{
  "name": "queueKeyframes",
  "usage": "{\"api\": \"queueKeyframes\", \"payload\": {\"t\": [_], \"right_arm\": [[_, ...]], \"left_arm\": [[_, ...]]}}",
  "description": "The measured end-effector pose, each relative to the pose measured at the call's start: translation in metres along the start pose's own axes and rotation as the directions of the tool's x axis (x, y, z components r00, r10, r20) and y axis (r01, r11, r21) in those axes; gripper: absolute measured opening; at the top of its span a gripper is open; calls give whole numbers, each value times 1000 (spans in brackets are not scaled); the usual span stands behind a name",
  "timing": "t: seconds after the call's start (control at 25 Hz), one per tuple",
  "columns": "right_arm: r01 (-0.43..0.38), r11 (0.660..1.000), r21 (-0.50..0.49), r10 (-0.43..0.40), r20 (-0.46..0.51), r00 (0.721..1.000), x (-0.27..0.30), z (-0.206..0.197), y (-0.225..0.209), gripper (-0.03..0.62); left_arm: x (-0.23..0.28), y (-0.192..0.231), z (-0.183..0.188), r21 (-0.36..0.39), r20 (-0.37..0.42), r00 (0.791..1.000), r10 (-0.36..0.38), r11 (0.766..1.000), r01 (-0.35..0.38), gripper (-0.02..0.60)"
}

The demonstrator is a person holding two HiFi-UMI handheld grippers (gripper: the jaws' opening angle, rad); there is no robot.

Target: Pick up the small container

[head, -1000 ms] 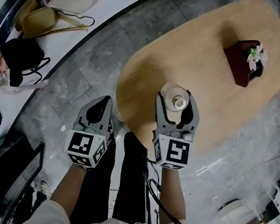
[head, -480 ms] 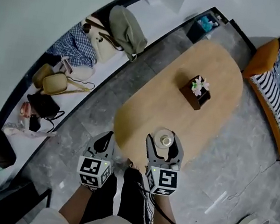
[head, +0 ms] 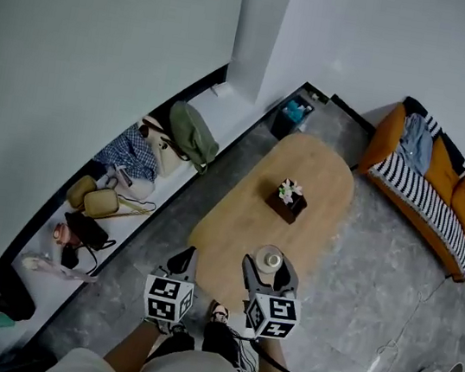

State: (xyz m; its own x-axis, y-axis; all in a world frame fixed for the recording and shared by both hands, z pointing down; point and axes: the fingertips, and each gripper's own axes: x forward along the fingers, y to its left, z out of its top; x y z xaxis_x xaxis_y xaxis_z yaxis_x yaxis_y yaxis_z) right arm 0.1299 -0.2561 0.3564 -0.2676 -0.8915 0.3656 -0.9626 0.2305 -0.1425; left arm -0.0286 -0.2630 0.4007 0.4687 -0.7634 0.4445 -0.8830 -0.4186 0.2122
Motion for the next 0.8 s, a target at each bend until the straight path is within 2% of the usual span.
{"api": "queueKeyframes", "payload": {"t": [0.2, 0.32, 0.44, 0.64, 0.8], "right_arm": [[-3, 1000, 5, 2, 54, 999, -34, 27, 11, 331], [-25, 999, 32, 22, 91, 996, -50, 43, 18, 331], [-17, 999, 36, 13, 102, 995, -68, 53, 24, 331], [0, 999, 44, -5, 119, 993, -97, 62, 12, 331], [-26, 999, 37, 22, 92, 995, -109, 56, 1, 331]], "left_arm": [[-23, -17, 43, 70, 80, 996, -33, 997, 27, 8], [-33, -29, 71, 113, 142, 988, -63, 992, 47, 8], [-45, -41, 92, 141, 173, 980, -102, 987, 77, 8], [-56, -70, 105, 155, 194, 973, -124, 983, 94, 8], [-58, -96, 105, 140, 196, 973, -123, 985, 96, 8]]}}
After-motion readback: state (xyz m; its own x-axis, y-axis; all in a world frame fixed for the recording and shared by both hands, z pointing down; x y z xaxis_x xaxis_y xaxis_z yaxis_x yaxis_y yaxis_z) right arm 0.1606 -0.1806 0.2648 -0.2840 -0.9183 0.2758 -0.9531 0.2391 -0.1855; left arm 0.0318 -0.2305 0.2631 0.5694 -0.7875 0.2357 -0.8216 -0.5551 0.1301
